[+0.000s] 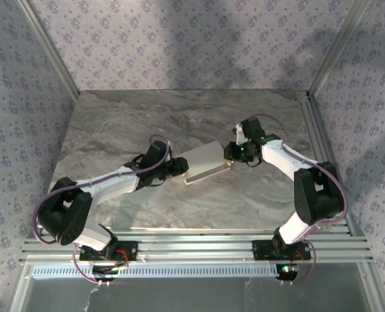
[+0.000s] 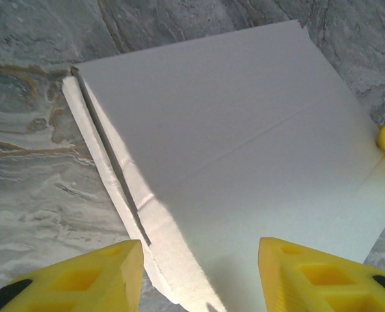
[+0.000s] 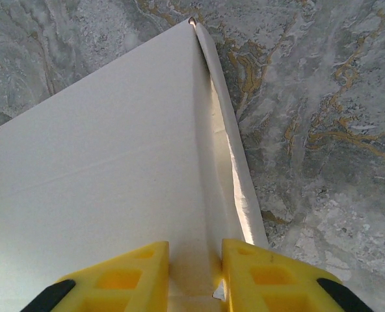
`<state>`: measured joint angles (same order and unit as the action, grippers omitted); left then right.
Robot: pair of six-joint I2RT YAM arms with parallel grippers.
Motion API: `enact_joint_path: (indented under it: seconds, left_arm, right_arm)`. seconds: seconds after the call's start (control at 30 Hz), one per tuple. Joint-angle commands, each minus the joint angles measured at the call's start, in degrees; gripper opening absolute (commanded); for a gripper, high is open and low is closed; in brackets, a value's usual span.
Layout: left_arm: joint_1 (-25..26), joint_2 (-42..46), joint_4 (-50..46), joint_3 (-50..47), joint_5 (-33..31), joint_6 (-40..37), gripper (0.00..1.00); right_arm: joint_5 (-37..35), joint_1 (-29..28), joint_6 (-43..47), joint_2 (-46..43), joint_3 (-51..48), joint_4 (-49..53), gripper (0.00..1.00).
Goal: Fold the paper box
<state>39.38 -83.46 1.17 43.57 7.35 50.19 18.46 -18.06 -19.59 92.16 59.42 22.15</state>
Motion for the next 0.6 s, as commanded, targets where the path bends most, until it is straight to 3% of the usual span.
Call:
enact_joint_path:
  seconds: [0.0,0.57]
  left_arm:
    - [0.5,-0.4,2.9,0.1,1.3,2.3,0.49]
    - [1.2,-2.0,-0.1,0.9,0.1,3.2,0.49]
  right_arm:
    - [0.5,0.4,1.5,1.2,1.5,1.9,0.25]
    - [1.2,0.8,2.0,1.4,1.5,1.9,0.25]
